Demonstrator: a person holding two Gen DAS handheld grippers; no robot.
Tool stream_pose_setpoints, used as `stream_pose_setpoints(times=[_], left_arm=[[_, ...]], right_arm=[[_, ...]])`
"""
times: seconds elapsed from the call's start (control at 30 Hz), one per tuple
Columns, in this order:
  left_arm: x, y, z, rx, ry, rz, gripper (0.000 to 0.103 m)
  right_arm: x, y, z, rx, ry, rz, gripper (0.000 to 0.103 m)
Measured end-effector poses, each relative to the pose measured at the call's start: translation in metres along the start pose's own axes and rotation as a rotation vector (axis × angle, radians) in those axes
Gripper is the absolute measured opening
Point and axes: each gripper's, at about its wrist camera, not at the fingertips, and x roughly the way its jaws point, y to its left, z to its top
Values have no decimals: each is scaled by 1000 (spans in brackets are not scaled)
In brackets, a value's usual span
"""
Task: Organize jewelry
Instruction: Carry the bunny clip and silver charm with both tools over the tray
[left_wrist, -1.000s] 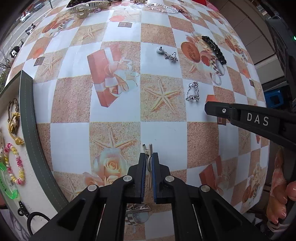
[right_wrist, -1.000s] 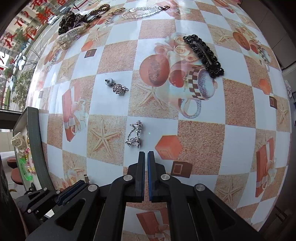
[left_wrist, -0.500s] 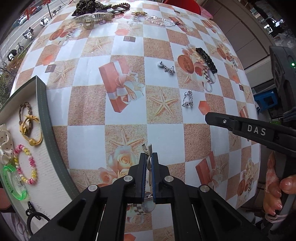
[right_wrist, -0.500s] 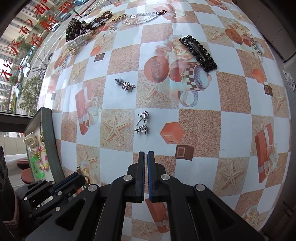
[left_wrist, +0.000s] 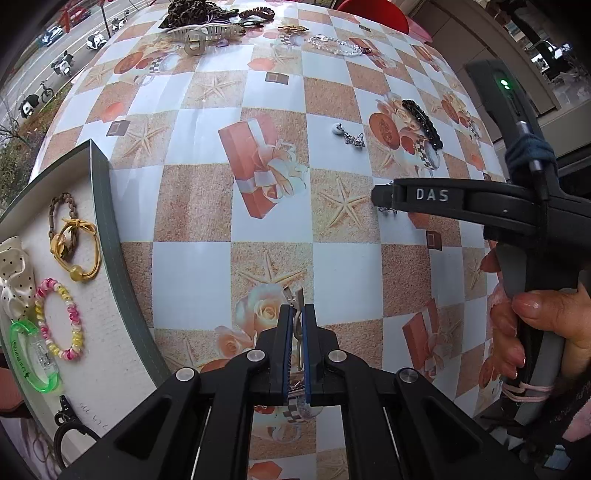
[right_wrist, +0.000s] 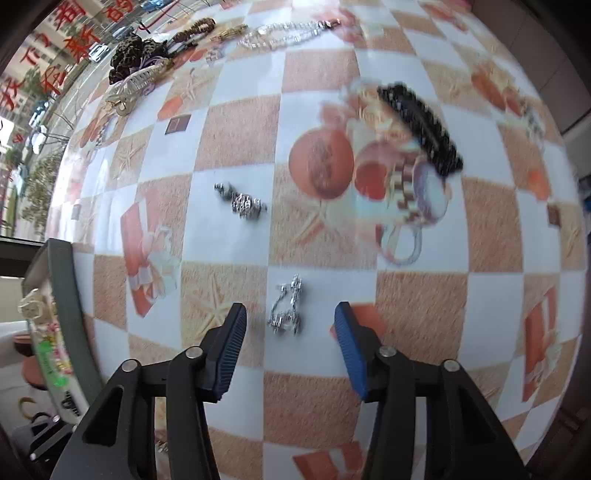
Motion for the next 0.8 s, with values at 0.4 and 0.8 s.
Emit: stream_pose_setpoints(times=[0.4,0.8], left_arm=[[-9,1,4,2,-16,-16,9],[-45,18,-3,18,-70,-24,9]], right_arm=[[-22,-16,-15,59,16,142,3],[-63,2,-32,40,-6,218,3]])
